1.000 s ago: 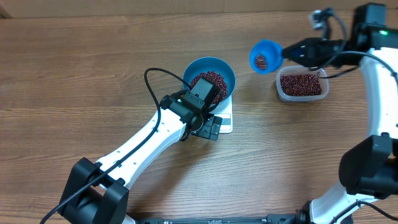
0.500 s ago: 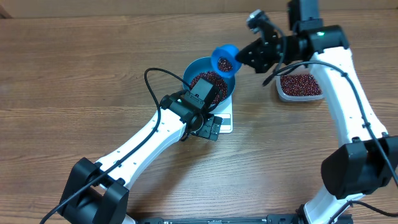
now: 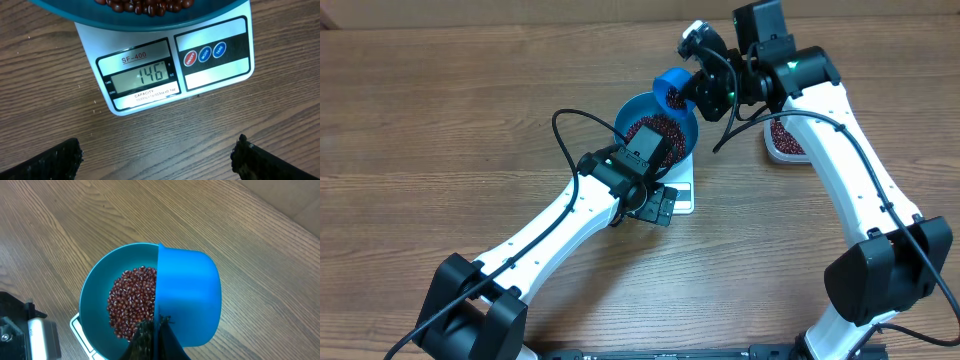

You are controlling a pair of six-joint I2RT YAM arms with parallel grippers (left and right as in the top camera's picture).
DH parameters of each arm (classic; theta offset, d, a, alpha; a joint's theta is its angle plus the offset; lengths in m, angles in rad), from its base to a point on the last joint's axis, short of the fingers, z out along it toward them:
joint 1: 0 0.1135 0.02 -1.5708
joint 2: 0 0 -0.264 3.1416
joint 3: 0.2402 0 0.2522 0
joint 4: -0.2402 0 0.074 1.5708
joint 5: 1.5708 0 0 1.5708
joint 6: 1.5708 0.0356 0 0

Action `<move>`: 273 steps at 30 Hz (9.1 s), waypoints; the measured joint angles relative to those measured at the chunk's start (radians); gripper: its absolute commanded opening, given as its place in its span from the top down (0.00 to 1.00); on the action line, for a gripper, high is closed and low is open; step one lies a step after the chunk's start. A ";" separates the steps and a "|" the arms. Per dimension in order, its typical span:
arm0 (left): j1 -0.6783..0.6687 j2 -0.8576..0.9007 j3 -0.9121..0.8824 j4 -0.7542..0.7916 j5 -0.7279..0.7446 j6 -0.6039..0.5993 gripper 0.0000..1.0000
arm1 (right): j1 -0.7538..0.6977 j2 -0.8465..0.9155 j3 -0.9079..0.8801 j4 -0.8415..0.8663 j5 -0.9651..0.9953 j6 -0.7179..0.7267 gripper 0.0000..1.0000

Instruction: Scoop item into bowl and weigh 150g on scale

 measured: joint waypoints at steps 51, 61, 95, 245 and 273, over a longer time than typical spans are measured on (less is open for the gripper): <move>0.000 0.000 0.000 0.000 0.000 0.000 0.00 | 0.106 0.000 0.000 -0.013 0.138 -0.003 0.96; 0.000 0.000 0.000 0.000 0.000 0.000 0.00 | 0.112 0.000 0.000 -0.009 0.175 0.009 0.96; 0.000 0.000 0.000 0.000 0.000 0.000 0.01 | 0.042 0.000 0.000 0.001 -0.007 0.227 0.96; 0.000 0.000 0.000 0.000 0.000 0.000 0.00 | 0.041 0.171 0.064 -0.131 0.029 0.104 0.96; 0.000 0.000 0.000 0.000 0.000 0.000 0.01 | 0.041 0.181 0.061 -0.133 -0.199 0.233 0.96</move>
